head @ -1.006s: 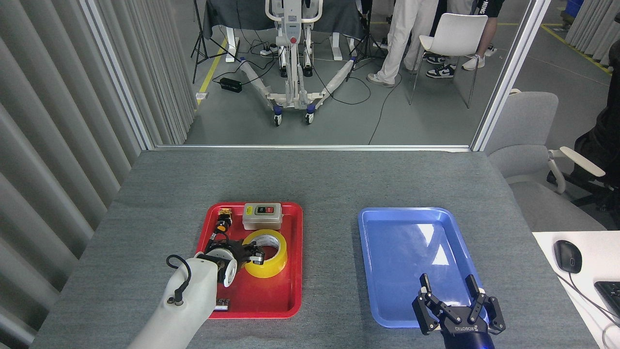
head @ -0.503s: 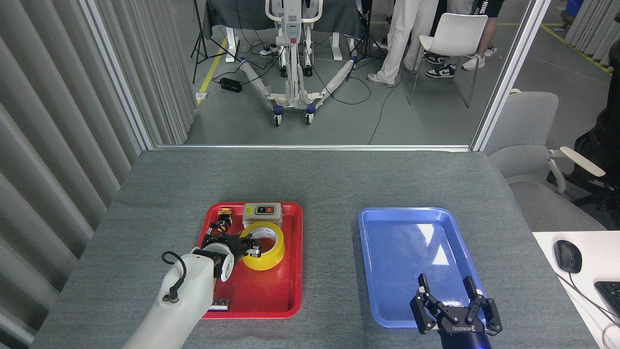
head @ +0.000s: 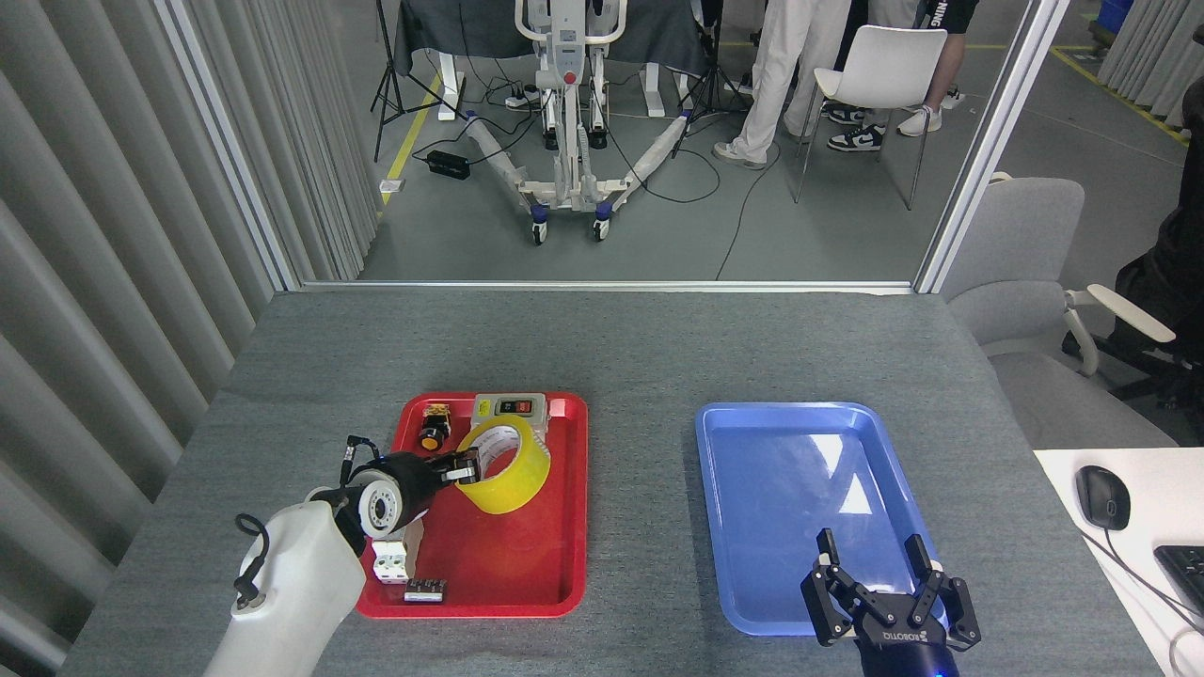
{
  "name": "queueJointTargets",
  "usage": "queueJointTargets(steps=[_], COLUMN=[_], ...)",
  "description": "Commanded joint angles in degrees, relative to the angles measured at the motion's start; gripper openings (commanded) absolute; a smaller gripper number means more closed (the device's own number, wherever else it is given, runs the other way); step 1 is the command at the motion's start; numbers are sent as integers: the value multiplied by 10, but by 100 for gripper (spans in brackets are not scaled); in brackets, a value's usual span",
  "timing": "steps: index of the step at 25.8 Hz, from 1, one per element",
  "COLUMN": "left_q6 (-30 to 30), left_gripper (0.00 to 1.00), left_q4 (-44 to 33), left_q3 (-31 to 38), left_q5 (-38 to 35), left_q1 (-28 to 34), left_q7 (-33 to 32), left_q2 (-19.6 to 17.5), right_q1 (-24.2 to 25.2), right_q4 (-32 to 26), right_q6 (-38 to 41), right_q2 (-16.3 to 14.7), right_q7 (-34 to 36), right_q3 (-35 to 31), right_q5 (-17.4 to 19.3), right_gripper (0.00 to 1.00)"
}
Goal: Place and move tape with both arms
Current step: 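Lift the tape roll with the left gripper and pull it toward the robot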
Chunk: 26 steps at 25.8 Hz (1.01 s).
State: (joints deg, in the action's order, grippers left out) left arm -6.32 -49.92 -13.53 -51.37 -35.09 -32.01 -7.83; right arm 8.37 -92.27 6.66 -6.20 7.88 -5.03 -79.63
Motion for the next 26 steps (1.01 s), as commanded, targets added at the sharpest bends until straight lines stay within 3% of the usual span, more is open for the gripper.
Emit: queueJointTargets(steps=[1, 6, 8, 14, 19, 26], left_q6=[-42, -106, -113, -56, 36, 34], left_gripper=[3, 3, 3, 3, 3, 12], left_q4=[-52, -120, -144, -214, -249, -350], left_q3=[39, 86, 103, 115, 134, 160], left_q5=[110, 191, 265, 299, 317, 471], left_q1=[39, 95, 123, 162, 188, 282], left_q7=[-53, -107, -147, -168, -168, -218], left_q2=[-12, -18, -14, 11, 41, 49], right_q1=[1, 7, 12, 13, -8, -13], right_q4=[-3, -2, -2, 8, 46, 49], right_q6=[-12, -16, -14, -17, -11, 8], right_q2=[1, 0, 0, -6, -51, -51], right_q7=[0, 0, 1, 3, 2, 5], right_q3=[1, 5, 6, 8, 4, 7], right_q5=[0, 0, 0, 1, 0, 2], right_gripper=[100, 100, 100, 100, 100, 100])
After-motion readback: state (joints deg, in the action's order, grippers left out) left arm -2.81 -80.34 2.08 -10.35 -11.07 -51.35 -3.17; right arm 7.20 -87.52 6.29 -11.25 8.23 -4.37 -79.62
